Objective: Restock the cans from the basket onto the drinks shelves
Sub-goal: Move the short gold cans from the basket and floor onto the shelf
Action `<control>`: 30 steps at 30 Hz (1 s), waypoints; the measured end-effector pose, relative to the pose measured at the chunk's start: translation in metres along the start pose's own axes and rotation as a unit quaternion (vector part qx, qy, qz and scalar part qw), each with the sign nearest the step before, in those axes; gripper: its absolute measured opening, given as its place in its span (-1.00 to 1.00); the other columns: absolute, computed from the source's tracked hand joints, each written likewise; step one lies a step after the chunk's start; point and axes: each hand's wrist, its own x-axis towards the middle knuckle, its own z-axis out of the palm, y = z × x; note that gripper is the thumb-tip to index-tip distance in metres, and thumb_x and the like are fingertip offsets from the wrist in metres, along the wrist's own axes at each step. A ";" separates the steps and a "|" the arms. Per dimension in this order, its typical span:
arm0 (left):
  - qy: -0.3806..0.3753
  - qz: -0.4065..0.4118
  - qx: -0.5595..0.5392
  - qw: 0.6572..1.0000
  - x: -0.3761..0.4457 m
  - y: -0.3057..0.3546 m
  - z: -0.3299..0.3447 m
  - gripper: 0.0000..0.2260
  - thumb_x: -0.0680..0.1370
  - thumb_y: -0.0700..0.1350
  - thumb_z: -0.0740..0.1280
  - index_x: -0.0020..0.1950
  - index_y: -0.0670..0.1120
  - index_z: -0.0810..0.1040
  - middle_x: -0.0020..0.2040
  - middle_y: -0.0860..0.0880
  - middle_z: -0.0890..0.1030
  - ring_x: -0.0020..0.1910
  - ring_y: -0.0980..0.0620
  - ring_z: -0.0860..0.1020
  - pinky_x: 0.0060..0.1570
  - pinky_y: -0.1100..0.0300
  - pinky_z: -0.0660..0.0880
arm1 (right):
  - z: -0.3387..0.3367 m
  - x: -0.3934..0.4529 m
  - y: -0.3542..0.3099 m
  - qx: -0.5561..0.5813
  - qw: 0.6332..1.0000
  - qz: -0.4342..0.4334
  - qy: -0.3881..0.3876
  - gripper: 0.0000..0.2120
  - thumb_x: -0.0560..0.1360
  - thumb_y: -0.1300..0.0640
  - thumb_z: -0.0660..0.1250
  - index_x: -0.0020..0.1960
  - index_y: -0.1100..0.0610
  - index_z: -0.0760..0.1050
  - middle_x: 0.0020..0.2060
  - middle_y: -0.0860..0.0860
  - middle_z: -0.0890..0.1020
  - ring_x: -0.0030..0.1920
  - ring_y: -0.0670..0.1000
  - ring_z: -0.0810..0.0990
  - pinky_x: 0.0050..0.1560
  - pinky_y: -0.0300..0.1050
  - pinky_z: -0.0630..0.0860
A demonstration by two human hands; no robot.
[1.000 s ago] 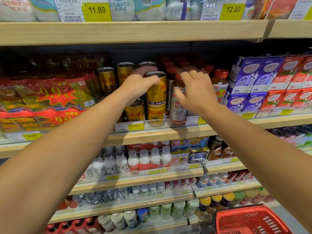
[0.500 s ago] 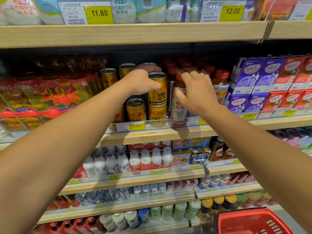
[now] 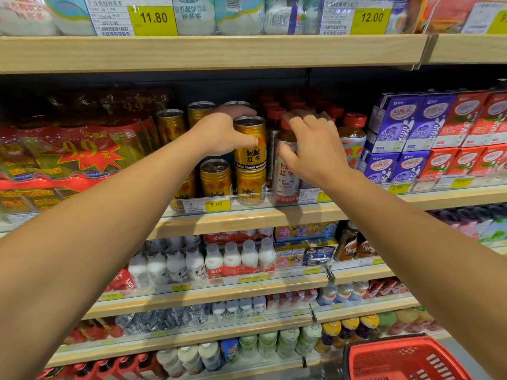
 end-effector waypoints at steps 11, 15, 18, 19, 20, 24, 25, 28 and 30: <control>0.122 -0.012 -0.069 0.990 -0.041 -0.004 0.007 -0.42 0.50 0.06 0.40 0.50 0.06 0.34 0.44 0.03 0.43 0.38 0.04 0.40 0.18 0.25 0.34 | -0.008 -0.011 -0.004 0.026 0.999 0.009 0.028 -0.48 0.50 -0.05 0.22 0.39 0.14 0.37 0.19 0.11 0.50 0.19 0.16 0.44 0.28 0.10 0.35; 0.195 -0.011 -0.157 0.968 -0.090 -0.007 0.022 -0.50 0.50 -0.01 0.38 0.45 0.04 0.42 0.38 0.09 0.48 0.33 0.14 0.44 0.24 0.24 0.41 | -0.008 -0.047 -0.014 0.089 0.995 0.044 0.005 -0.41 0.49 0.00 0.26 0.49 0.13 0.28 0.42 0.09 0.37 0.44 0.13 0.29 0.45 0.10 0.22; 0.172 -0.029 -0.217 0.961 -0.127 -0.007 0.049 -0.53 0.52 -0.05 0.39 0.43 0.02 0.45 0.33 0.12 0.51 0.29 0.19 0.46 0.22 0.27 0.42 | -0.005 -0.087 -0.021 0.100 0.992 0.074 -0.020 -0.41 0.51 0.01 0.28 0.50 0.13 0.26 0.44 0.09 0.34 0.47 0.11 0.25 0.48 0.08 0.19; 0.151 -0.038 -0.229 0.961 -0.138 -0.006 0.061 -0.54 0.52 -0.06 0.39 0.43 0.02 0.45 0.33 0.12 0.51 0.29 0.18 0.46 0.23 0.23 0.44 | -0.004 -0.101 -0.023 0.100 0.991 0.087 -0.033 -0.41 0.52 0.01 0.28 0.50 0.13 0.26 0.44 0.09 0.34 0.46 0.11 0.25 0.48 0.06 0.19; 0.127 -0.047 -0.239 0.962 -0.148 -0.004 0.074 -0.54 0.52 -0.06 0.39 0.42 0.03 0.45 0.33 0.12 0.51 0.30 0.16 0.46 0.24 0.18 0.45 | -0.002 -0.117 -0.024 0.099 0.989 0.101 -0.048 -0.41 0.53 0.00 0.29 0.50 0.13 0.26 0.44 0.09 0.34 0.46 0.11 0.25 0.47 0.05 0.19; 0.024 -0.084 -0.211 0.974 -0.185 0.012 0.128 -0.51 0.56 -0.01 0.37 0.48 0.04 0.37 0.41 0.06 0.45 0.36 0.06 0.42 0.28 0.13 0.41 | 0.008 -0.190 -0.021 0.079 0.980 0.139 -0.121 -0.38 0.55 -0.05 0.29 0.52 0.15 0.23 0.47 0.12 0.32 0.47 0.15 0.25 0.47 0.11 0.21; -0.005 -0.091 -0.192 0.977 -0.193 0.017 0.141 -0.49 0.57 0.02 0.36 0.51 0.05 0.33 0.45 0.06 0.41 0.38 0.04 0.40 0.29 0.14 0.39 | 0.008 -0.210 -0.018 0.076 0.975 0.150 -0.143 -0.37 0.55 -0.06 0.29 0.53 0.15 0.22 0.47 0.12 0.31 0.47 0.16 0.24 0.46 0.14 0.21; -0.084 -0.098 -0.177 0.976 -0.218 0.035 0.179 -0.43 0.57 0.07 0.34 0.55 0.05 0.25 0.52 0.05 0.30 0.45 0.02 0.33 0.35 0.14 0.32 | 0.007 -0.274 -0.008 0.075 0.956 0.190 -0.212 -0.35 0.53 -0.06 0.31 0.52 0.17 0.23 0.48 0.16 0.30 0.48 0.21 0.24 0.44 0.19 0.23; -0.123 -0.085 -0.167 0.975 -0.233 0.051 0.205 -0.40 0.57 0.08 0.34 0.56 0.03 0.21 0.55 0.04 0.25 0.51 0.01 0.24 0.42 0.09 0.27 | 0.001 -0.317 0.002 0.069 0.951 0.199 -0.227 -0.34 0.50 -0.08 0.32 0.50 0.20 0.27 0.43 0.18 0.36 0.43 0.23 0.30 0.39 0.20 0.30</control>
